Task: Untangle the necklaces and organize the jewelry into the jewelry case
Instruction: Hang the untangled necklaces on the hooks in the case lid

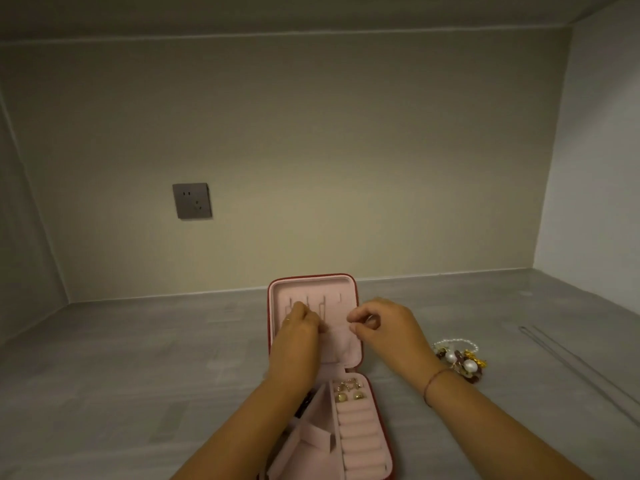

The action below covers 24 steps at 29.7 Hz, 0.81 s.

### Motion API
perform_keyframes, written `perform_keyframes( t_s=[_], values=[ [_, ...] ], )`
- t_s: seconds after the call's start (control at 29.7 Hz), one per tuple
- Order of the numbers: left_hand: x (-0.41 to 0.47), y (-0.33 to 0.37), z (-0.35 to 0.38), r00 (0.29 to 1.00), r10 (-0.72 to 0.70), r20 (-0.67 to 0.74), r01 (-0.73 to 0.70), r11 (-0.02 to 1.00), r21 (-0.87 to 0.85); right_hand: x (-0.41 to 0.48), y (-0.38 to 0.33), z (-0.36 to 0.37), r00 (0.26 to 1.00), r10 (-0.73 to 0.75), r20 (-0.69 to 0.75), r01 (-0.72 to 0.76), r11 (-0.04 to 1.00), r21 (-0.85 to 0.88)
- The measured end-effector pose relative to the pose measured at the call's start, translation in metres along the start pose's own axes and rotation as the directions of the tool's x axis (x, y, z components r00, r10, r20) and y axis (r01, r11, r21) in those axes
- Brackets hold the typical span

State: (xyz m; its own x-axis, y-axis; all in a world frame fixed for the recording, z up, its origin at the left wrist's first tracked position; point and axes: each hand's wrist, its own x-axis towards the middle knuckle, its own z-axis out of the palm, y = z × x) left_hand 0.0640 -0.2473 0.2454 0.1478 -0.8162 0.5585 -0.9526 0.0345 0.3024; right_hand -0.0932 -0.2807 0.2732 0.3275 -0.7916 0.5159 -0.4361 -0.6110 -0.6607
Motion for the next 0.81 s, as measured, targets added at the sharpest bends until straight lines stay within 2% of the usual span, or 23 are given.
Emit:
perform_keyframes(
  t_s=[0.07,0.17,0.3,0.47,0.61,0.67,0.74,0.81],
  values=[
    [0.004,0.013,0.003,1.0,0.01,-0.024,-0.011,0.999,-0.031,-0.016,0.015,-0.018,0.999,0.033,-0.012,-0.034,0.997,-0.063],
    [0.011,0.051,0.015,0.992,0.104,-0.069,-0.112,0.987,-0.119,-0.043,0.04,-0.049,0.99,0.129,-0.057,-0.134,0.987,-0.092],
    [0.02,0.112,0.043,0.979,0.205,-0.004,-0.2,0.95,-0.238,-0.075,0.067,-0.091,0.958,0.237,-0.164,-0.263,0.95,-0.165],
    [0.039,0.175,0.084,0.958,0.166,0.234,-0.087,0.945,-0.315,-0.101,0.102,-0.138,0.91,0.332,-0.247,-0.392,0.883,-0.259],
    [0.056,0.213,0.122,0.896,0.143,0.421,0.014,0.938,-0.348,-0.119,0.125,-0.167,0.89,0.307,-0.338,-0.435,0.796,-0.422],
    [0.064,0.231,0.143,0.88,0.132,0.456,0.039,0.937,-0.347,-0.128,0.133,-0.178,0.876,0.288,-0.386,-0.465,0.714,-0.523],
    [0.072,0.244,0.16,0.876,0.104,0.47,0.07,0.939,-0.337,-0.134,0.138,-0.185,0.877,0.3,-0.376,-0.478,0.635,-0.607],
    [0.079,0.256,0.176,0.876,0.068,0.477,0.104,0.94,-0.325,-0.14,0.144,-0.192,0.871,0.328,-0.365,-0.49,0.605,-0.628]
  ],
)
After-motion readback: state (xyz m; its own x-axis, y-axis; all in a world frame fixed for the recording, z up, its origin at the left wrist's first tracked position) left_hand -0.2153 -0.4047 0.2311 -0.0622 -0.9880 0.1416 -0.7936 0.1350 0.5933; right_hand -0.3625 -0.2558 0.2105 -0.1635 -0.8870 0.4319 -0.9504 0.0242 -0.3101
